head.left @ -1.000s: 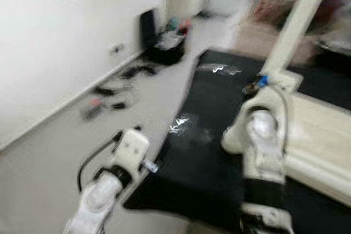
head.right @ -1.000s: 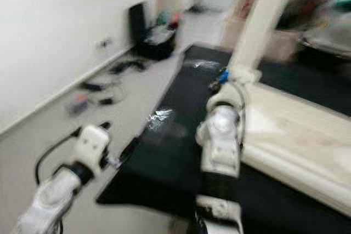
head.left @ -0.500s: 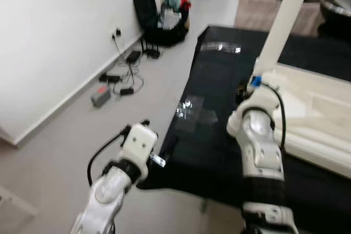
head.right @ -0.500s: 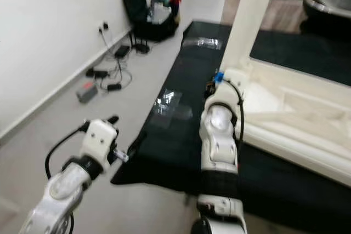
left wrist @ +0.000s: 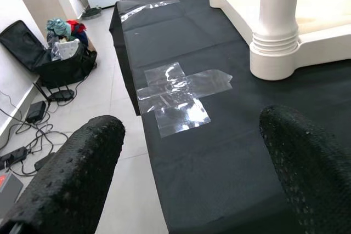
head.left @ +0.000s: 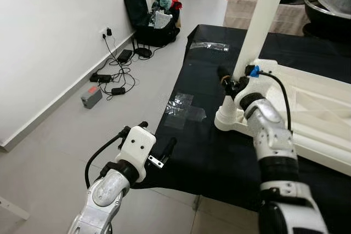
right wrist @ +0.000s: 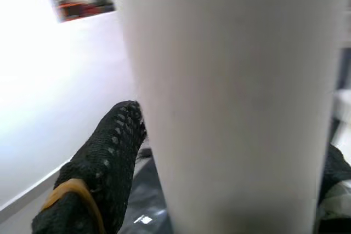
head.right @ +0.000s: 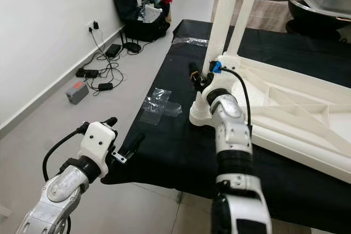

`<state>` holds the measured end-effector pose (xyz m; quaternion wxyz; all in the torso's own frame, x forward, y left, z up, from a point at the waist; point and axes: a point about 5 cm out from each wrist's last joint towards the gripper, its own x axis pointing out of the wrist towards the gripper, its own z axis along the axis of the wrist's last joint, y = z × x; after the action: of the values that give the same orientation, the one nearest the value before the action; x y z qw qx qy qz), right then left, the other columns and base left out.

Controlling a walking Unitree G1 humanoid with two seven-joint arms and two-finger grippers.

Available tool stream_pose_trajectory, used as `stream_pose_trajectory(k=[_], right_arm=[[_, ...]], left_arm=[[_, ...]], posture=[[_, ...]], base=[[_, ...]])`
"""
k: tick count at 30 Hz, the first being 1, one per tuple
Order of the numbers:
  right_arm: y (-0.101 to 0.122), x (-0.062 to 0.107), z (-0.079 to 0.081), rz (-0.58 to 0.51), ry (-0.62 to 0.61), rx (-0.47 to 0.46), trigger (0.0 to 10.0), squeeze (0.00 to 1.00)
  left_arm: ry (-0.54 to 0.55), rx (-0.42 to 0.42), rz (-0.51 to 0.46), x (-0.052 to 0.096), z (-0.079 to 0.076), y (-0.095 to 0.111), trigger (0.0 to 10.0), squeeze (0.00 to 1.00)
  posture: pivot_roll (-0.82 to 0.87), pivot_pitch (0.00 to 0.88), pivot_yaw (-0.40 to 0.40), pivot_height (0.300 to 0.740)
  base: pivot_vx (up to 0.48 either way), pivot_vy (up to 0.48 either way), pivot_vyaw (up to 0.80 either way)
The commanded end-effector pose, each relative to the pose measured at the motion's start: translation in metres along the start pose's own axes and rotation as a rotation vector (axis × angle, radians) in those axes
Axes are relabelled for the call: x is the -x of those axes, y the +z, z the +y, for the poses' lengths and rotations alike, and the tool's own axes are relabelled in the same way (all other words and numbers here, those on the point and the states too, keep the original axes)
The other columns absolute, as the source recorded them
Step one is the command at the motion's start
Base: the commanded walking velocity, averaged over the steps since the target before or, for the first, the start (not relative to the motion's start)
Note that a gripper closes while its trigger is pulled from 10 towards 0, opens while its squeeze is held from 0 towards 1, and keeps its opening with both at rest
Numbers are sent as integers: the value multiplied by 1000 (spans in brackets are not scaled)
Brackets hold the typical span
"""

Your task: Building children table

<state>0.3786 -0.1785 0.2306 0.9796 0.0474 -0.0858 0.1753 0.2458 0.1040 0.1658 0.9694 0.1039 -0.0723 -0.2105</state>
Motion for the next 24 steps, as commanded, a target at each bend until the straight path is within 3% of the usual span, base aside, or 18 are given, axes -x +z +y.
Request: stream_pose_trajectory(k=[1, 6, 12, 17, 22, 24], right_arm=[[-1, -4, 12, 23, 219, -22, 10000, 0], [-5, -3, 10, 75, 384, -57, 10000, 0], [-6, -12, 9, 89, 424, -103, 10000, 0], [-5, -15, 12, 69, 490, -160, 10000, 0], [10, -9, 16, -17, 707, -288, 10000, 0], [14, -8, 18, -33, 760, -284, 10000, 0]], left_arm=[[1, -6, 7, 2, 0, -1, 10000, 0], [-1, -5, 10, 2, 0, -1, 10000, 0], [-7, -2, 12, 3, -3, -2, 10000, 0], [-11, -3, 14, 4, -4, -2, 10000, 0], [-12, -13, 7, 3, -2, 2, 10000, 0], [-14, -14, 5, 3, -2, 2, 10000, 0]], posture=[[112, 113, -60, 740], [113, 115, -57, 740], [122, 112, -59, 740], [127, 107, -64, 740], [137, 101, -57, 740], [133, 103, -52, 740]], base=[[0, 0, 0], [0, 0, 0], [0, 0, 0], [0, 0, 0], [0, 0, 0], [0, 0, 0]])
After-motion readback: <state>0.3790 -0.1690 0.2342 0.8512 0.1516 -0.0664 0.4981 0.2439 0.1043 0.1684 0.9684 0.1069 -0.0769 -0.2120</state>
